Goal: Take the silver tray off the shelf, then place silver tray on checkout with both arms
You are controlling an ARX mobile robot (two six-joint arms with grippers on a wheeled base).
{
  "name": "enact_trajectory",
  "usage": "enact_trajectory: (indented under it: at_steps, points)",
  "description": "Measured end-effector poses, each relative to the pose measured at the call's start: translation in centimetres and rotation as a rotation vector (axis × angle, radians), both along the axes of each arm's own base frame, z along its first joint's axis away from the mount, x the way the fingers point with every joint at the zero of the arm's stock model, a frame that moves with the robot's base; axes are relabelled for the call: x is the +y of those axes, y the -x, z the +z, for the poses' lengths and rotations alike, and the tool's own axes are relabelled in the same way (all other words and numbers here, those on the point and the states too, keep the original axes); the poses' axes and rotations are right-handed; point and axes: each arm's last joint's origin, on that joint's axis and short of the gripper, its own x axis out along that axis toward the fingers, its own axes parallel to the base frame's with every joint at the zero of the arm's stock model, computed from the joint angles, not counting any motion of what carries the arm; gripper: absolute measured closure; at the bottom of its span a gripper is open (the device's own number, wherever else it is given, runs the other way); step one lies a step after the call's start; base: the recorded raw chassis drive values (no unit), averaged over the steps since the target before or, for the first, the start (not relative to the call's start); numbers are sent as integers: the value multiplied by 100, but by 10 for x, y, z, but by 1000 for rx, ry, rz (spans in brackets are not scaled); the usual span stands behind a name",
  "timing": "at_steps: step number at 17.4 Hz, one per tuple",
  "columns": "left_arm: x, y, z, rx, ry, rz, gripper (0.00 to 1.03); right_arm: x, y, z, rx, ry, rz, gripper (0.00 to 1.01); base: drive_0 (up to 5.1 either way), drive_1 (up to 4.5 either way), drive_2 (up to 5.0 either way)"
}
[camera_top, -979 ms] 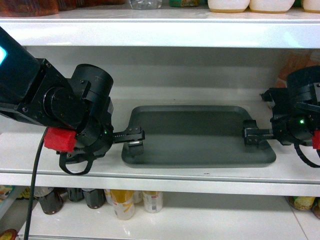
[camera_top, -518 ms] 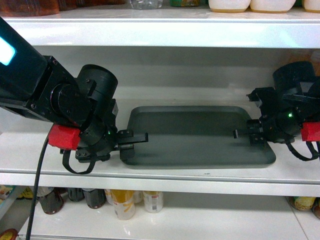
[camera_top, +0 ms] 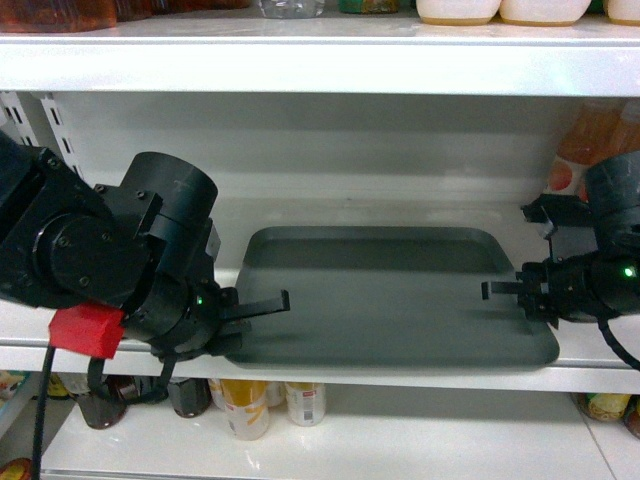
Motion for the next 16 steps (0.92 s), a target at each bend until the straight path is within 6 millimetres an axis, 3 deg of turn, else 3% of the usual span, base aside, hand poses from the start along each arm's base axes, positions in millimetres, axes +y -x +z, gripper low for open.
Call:
enact_trajectory:
  at_steps: [3,6,8,11,16]
  points:
    - [5,29,17,-34,-7,-13,100,-4,38,2,-1,-33,-35,97,0,0,0]
    - [6,43,40,-98,-8,-26,101,-8,63,13,0,-77,-46,97,0,0,0]
    - [6,66,63,-153,-1,-38,101,-17,86,38,-32,-111,-54,97,0,0,0]
    - [8,97,77,-179,6,-41,101,-23,116,69,-94,-145,-35,97,0,0,0]
    - [10,130,99,-241,12,-38,101,-26,164,95,-190,-157,-24,98,0,0,0]
